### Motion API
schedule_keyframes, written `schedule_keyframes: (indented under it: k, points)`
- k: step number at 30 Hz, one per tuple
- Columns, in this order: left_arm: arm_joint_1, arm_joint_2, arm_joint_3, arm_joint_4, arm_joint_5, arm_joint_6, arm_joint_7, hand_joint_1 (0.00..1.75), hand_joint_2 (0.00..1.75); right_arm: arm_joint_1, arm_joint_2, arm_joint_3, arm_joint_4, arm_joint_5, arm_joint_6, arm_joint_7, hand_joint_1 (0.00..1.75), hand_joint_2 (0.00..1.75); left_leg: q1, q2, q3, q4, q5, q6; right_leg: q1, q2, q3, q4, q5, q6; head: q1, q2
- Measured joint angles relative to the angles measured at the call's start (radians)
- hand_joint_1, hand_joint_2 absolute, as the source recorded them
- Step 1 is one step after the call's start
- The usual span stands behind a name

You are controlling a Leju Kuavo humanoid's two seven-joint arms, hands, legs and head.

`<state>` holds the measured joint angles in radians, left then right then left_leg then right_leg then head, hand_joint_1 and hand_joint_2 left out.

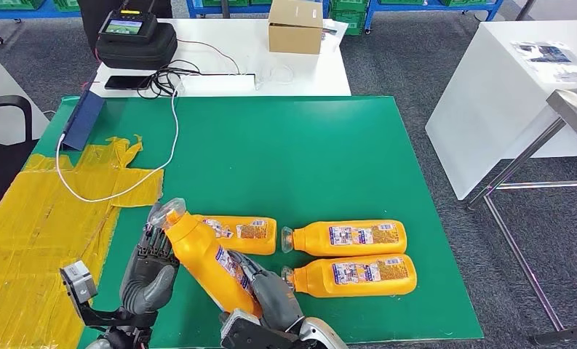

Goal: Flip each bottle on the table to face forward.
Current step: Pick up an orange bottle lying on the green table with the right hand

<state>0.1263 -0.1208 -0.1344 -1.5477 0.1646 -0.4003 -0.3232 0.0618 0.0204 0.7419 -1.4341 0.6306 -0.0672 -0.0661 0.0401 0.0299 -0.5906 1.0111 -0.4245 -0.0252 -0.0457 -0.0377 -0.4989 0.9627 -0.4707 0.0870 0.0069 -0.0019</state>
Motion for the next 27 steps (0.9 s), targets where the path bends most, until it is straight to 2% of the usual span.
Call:
schedule_keyframes:
  k: [9,10,13,14,27]
  points:
    - [0.007,0.017,-0.073,0.031,-0.158,0.091,0.026,0.03,1.75,-0.05,0.007,0.045,0.004,0.086,0.053,-0.013,1.75,1.75,0.0,-0.001,-0.001,0.0,0.001,0.0,0.0,-0.001,-0.006,0.0,0.0,0.0,0.0,0.0]
    - [0.009,0.019,-0.079,0.033,-0.166,0.094,0.028,0.35,1.75,-0.051,0.008,0.045,0.004,0.088,0.053,-0.013,1.75,1.75,0.0,-0.001,-0.001,0.0,0.001,0.0,0.0,-0.001,-0.006,0.0,0.0,0.0,0.0,0.0]
    - [0.016,0.027,-0.09,0.038,-0.18,0.099,0.034,1.64,1.75,-0.055,0.011,0.045,0.004,0.093,0.055,-0.013,1.75,1.75,0.0,-0.001,-0.001,0.0,0.001,0.0,0.0,-0.001,-0.006,0.0,0.001,0.0,0.0,0.0]
    - [0.018,0.03,-0.092,0.039,-0.182,0.099,0.035,1.75,1.75,-0.056,0.012,0.045,0.004,0.095,0.055,-0.013,1.75,1.75,0.0,-0.001,-0.001,0.0,0.001,0.0,0.0,-0.001,-0.006,0.0,0.001,0.0,0.0,0.0]
    - [0.032,0.046,-0.102,0.045,-0.185,0.115,0.0,1.75,1.75,-0.067,0.019,0.047,0.004,0.101,0.064,-0.025,1.75,1.75,0.0,-0.001,-0.001,0.0,0.001,0.0,0.0,-0.001,-0.008,0.0,0.001,0.0,0.0,0.0]
